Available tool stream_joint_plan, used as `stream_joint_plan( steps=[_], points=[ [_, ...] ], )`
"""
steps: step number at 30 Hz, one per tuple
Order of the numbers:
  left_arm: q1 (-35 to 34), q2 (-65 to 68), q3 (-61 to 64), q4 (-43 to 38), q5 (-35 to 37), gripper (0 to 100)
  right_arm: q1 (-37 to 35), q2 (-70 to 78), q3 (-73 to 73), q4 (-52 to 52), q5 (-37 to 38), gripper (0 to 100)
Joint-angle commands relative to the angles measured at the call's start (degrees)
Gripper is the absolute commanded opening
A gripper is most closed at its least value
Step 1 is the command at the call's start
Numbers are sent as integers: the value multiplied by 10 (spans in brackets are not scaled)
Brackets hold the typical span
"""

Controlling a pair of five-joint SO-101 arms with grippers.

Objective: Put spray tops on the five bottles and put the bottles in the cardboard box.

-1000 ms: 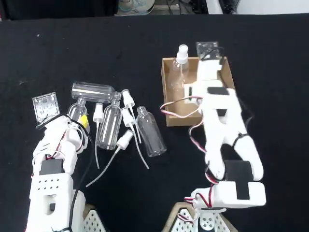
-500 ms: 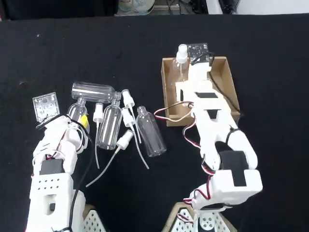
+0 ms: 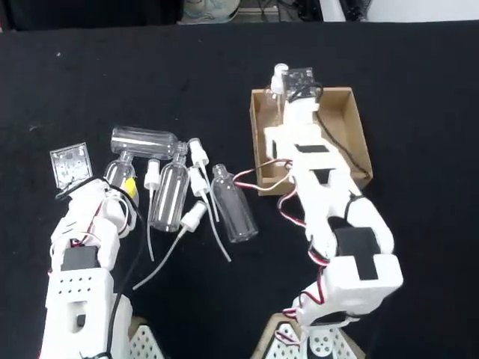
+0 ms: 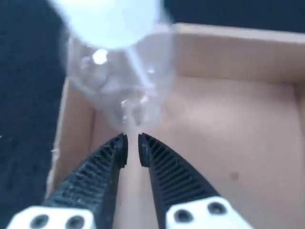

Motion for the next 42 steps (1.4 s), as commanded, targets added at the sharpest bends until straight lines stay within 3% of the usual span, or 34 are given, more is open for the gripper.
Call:
stream_joint_plan(
  steps=[1, 17, 26, 33, 38, 42],
  points=[
    [-7, -11, -5, -11, 0, 188, -17, 6, -14, -27, -4, 12],
    [-7, -11, -6, -11, 0, 188, -15, -37, 16, -29, -4, 11],
    [-7, -11, -6, -11, 0, 188, -14, -264, 148, -20, -3, 15],
    [-7, -11, -7, -11, 2, 188, -40, -458, 119, 220, 1, 15],
    [-7, -11, -7, -11, 3, 188, -141, -486, 60, 377, 1, 16],
    [-7, -11, -7, -11, 3, 188, -225, -449, 30, 435, -4, 38]
  ],
)
